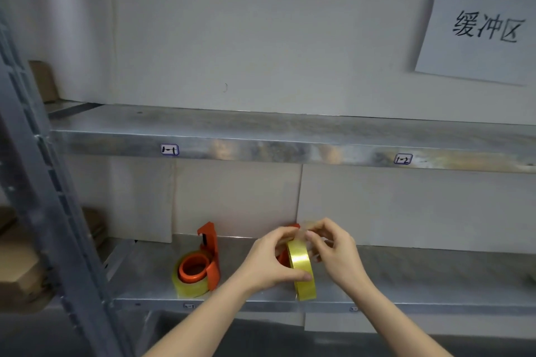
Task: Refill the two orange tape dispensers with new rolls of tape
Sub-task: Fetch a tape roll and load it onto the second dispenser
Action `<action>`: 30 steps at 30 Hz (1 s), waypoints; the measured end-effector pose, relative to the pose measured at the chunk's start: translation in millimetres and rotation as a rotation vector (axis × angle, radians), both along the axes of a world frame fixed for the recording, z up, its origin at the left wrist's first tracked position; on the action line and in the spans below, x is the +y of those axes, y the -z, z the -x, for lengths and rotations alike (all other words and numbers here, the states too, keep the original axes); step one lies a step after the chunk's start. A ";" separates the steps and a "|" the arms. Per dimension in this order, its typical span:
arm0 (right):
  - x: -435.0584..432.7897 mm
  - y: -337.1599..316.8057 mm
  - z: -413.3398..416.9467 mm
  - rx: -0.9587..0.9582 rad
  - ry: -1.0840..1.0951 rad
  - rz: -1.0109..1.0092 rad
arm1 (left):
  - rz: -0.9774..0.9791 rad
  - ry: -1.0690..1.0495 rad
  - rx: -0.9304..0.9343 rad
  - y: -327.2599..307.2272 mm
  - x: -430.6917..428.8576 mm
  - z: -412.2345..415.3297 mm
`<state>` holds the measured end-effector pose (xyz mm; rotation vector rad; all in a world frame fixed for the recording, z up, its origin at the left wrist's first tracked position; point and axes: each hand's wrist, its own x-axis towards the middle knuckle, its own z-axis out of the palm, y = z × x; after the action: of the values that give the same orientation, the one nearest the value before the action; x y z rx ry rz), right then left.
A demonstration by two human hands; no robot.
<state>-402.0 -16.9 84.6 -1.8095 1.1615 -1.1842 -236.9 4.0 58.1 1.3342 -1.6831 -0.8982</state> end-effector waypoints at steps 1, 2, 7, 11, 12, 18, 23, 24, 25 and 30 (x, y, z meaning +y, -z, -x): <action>-0.5 -0.5 1.4 -0.009 -0.008 -0.002 | 0.003 -0.006 -0.002 2.1 -0.3 0.9; -0.7 -0.9 3.0 -0.010 -0.017 0.002 | 0.004 -0.008 -0.010 4.2 -0.3 2.0; -3.2 0.8 9.0 0.024 0.003 0.044 | -0.069 0.028 0.036 8.9 5.6 14.6; -5.8 2.5 15.1 0.025 0.049 0.058 | -0.084 0.007 0.093 11.2 6.9 29.5; -6.0 2.5 18.2 0.018 0.042 0.047 | -0.100 0.002 0.095 11.9 6.9 31.4; -6.9 7.7 35.6 0.027 0.086 -0.032 | -0.092 0.014 0.096 15.1 15.3 39.9; -14.7 8.4 45.7 -0.029 0.108 -0.069 | -0.050 -0.020 0.127 22.7 27.3 53.9; -16.0 8.1 46.7 -0.031 0.100 -0.074 | -0.046 -0.019 0.133 23.2 28.5 55.6; -17.0 7.9 47.3 -0.027 0.093 -0.075 | -0.042 -0.015 0.129 23.0 29.3 56.8; -19.8 0.9 46.3 0.007 0.085 -0.042 | 0.006 0.025 0.018 22.0 30.2 57.0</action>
<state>-448.3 -36.7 83.6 -1.7491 1.2689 -1.1930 -293.9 34.2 36.1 1.3001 -1.6905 -0.9166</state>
